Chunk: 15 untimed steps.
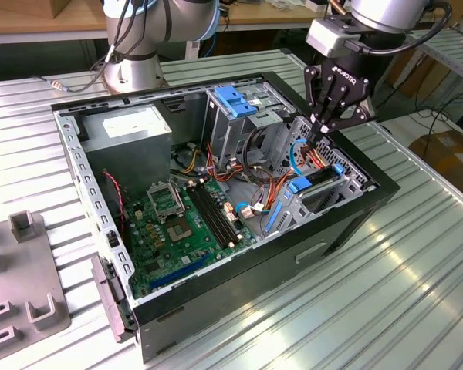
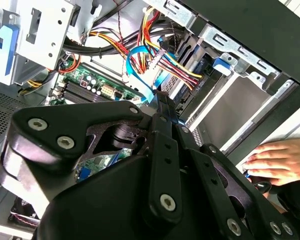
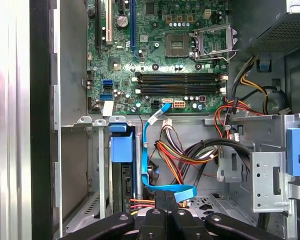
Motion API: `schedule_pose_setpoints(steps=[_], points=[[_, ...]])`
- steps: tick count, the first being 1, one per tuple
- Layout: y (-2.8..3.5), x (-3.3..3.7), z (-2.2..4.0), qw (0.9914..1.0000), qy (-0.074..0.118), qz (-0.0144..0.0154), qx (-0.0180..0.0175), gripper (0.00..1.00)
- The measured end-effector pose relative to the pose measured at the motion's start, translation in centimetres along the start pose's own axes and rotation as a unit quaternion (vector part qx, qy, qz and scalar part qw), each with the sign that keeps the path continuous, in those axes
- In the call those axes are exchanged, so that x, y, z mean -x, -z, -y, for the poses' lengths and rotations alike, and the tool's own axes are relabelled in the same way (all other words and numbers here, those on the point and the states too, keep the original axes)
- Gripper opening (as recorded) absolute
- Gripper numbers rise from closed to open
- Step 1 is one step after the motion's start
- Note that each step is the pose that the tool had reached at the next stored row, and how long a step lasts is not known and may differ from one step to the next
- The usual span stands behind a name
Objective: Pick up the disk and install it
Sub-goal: 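Insert the second disk wire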
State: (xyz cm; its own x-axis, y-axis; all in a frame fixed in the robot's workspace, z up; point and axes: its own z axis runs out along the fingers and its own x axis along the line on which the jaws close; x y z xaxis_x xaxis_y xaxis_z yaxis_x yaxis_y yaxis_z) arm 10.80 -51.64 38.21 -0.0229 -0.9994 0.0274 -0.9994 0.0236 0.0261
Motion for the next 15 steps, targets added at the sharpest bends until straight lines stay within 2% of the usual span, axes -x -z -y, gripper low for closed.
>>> schedule_pose_setpoints(steps=[2, 3, 4, 5, 7, 10, 13, 15], points=[[-0.01, 0.01, 0.0, 1.0, 0.0, 0.0003, 0.0, 0.11], [-0.02, 0.02, 0.0, 1.0, 0.0, 0.0004, 0.0, 0.17], [-0.02, 0.02, -0.03, 1.0, 0.0, 0.0005, 0.0, 0.17], [-0.01, 0.03, -0.11, 1.0, 0.0, 0.0005, 0.0, 0.24], [-0.02, 0.05, -0.34, 1.0, 0.0, 0.0006, 0.0, 0.24], [-0.02, 0.1, -0.36, 1.0, 0.0, 0.0008, 0.0, 0.24], [0.23, 0.09, -0.38, 0.99999, 0.0, 0.0042, 0.0013, 0.24], [0.42, 0.08, -0.38, 0.99998, 0.0, 0.0049, 0.0026, 0.24]])
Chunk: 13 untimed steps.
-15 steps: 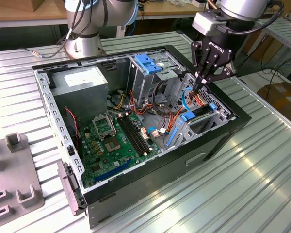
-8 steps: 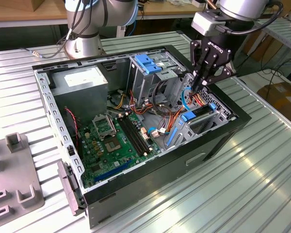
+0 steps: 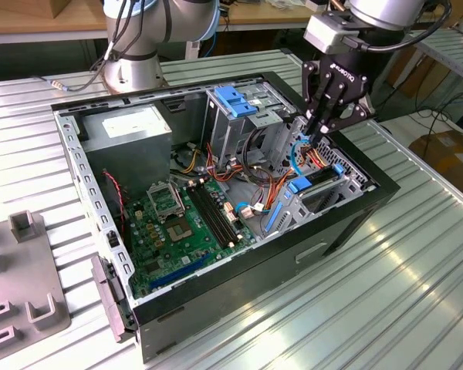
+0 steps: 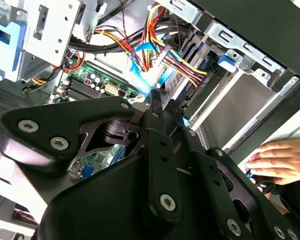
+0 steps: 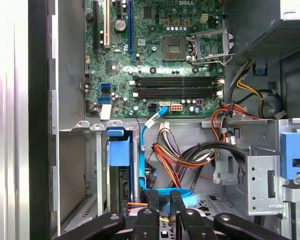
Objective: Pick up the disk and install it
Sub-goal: 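Insert the second disk wire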
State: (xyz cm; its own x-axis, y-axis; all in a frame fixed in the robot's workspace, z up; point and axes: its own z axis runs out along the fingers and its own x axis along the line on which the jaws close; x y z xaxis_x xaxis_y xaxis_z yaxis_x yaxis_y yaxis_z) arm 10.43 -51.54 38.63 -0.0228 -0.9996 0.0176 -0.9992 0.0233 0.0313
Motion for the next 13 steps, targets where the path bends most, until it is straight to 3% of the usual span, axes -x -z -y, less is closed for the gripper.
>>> schedule_pose_setpoints(steps=[5, 9, 13], points=[[0.0, 0.04, 0.0, 1.0, 0.0, -0.0001, 0.0004, 0.24], [-0.5, 0.17, 0.02, 1.0, 0.0, -0.0002, 0.0004, 0.24], [-1.23, 0.32, 0.03, 0.99998, 0.0, -0.0062, 0.0002, 0.24]])
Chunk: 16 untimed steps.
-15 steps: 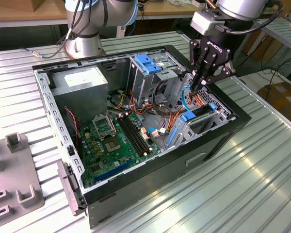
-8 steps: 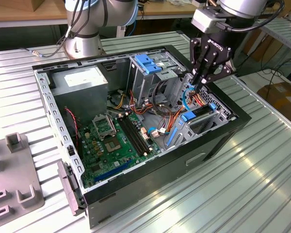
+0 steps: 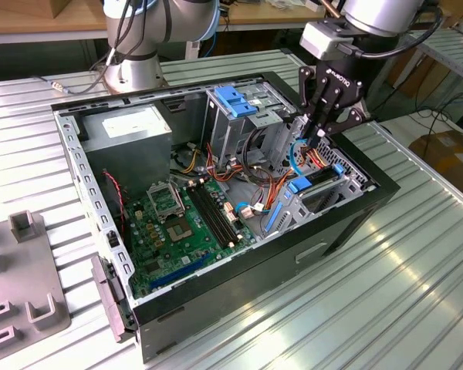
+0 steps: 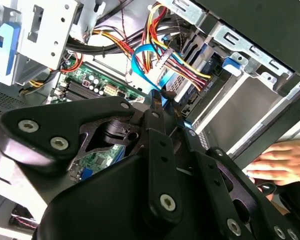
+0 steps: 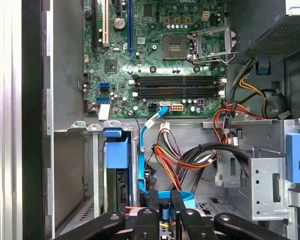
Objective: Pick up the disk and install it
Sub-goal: 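Insert the second disk wire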
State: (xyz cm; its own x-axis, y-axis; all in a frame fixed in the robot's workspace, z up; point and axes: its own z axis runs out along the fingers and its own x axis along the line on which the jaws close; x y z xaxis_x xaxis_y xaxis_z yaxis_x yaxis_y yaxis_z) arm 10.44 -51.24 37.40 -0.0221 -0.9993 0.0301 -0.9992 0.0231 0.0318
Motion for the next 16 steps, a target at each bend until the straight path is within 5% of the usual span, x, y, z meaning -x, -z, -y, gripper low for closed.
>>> schedule_pose_setpoints(steps=[3, 7, 8, 9, 12, 13, 16], points=[[-0.16, 0.01, 0.01, 1.0, 0.0, -0.002, -0.0001, 0.11], [-0.26, 0.01, 0.01, 0.99997, 0.0, -0.0077, -0.0002, 0.11], [-0.26, 0.02, 0.01, 0.99992, 0.0, -0.0129, -0.0003, 0.11], [-0.31, 0.03, 0.01, 0.99951, -0.001, -0.0312, -0.0007, 0.18], [-0.44, 0.11, 0.01, 0.99849, -0.002, -0.0549, -0.0012, 0.18], [-0.53, 0.14, 0.01, 0.99836, -0.002, -0.0572, -0.0013, 0.18], [-0.65, 0.17, 0.02, 0.99833, -0.002, -0.0576, -0.0013, 0.18]])
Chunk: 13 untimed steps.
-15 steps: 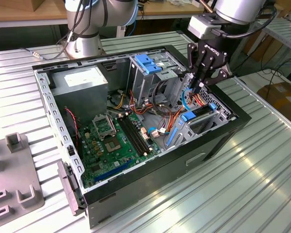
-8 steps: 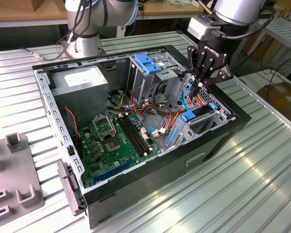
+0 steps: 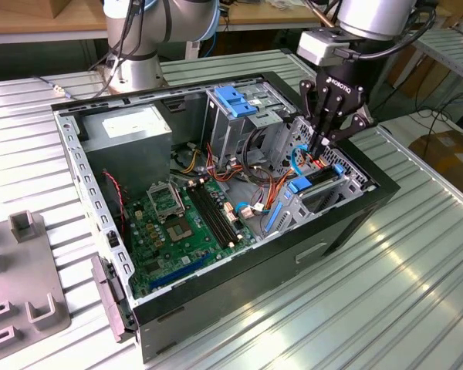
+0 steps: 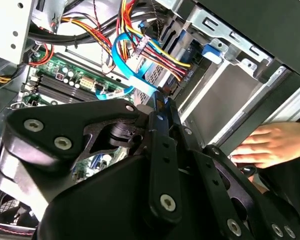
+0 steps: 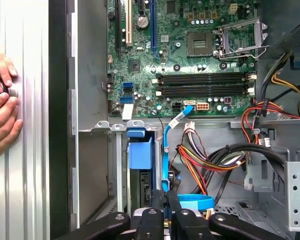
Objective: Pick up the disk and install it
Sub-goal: 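Insert the second disk wire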
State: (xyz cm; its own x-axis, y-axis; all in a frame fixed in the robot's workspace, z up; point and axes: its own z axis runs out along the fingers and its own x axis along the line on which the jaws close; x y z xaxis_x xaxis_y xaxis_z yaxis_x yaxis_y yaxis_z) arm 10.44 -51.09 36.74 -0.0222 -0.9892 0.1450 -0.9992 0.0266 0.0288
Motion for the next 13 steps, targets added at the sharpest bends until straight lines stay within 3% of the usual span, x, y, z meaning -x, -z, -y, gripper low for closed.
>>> schedule_pose_setpoints(steps=[1, 2, 4, 5, 6, 13], points=[[-0.04, 0.01, 0.0, 1.0, 0.0, 0.0, 0.0, 0.18], [-0.1, 0.03, 0.0, 1.0, 0.0, 0.0, 0.0, 0.25], [-0.21, 0.06, 0.01, 1.0, 0.0, -0.0001, 0.0, 0.25], [-0.34, 0.09, 0.01, 1.0, 0.0, -0.0003, 0.0, 0.17], [-0.36, 0.1, 0.01, 1.0, 0.0, -0.0003, 0.0, 0.16], [-0.46, -0.13, 0.02, 1.0, 0.0, -0.0002, -0.0001, 0.16]])
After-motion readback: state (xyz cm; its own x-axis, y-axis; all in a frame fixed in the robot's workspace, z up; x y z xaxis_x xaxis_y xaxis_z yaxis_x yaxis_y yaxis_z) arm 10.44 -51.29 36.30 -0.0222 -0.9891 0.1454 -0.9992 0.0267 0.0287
